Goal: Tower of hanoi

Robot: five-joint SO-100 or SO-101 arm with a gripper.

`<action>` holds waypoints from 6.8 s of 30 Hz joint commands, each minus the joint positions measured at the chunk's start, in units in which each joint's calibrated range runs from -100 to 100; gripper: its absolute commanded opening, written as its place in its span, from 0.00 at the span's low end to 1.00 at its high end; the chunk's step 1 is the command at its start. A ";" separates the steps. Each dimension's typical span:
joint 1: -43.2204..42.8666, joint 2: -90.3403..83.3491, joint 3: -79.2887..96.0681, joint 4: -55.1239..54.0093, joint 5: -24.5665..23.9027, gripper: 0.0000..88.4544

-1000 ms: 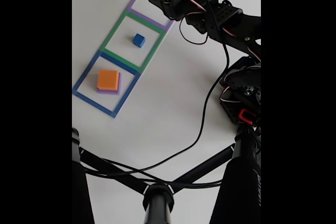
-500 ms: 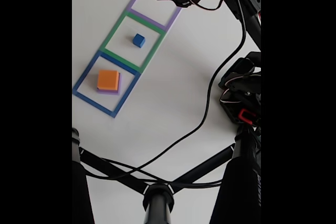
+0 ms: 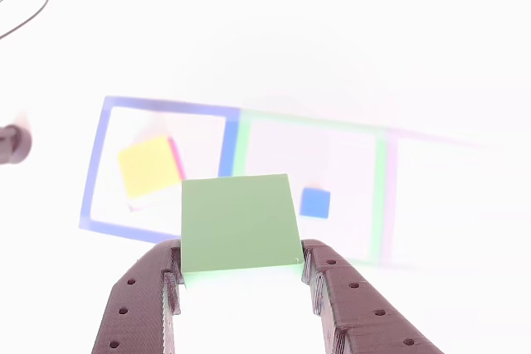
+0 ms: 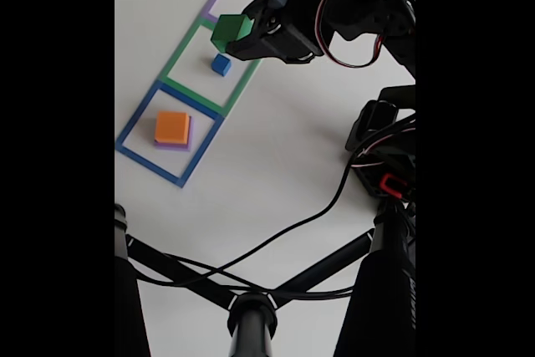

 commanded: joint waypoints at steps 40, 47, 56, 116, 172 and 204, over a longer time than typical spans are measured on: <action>-14.84 6.25 72.69 -98.41 0.00 0.07; -13.88 11.58 74.24 -105.53 0.00 0.07; -14.07 15.22 75.42 -110.96 0.00 0.07; -11.67 25.07 77.51 -124.40 0.00 0.27; 13.73 -23.38 39.51 -20.35 0.00 0.22; 13.45 9.73 94.24 -118.81 0.00 0.31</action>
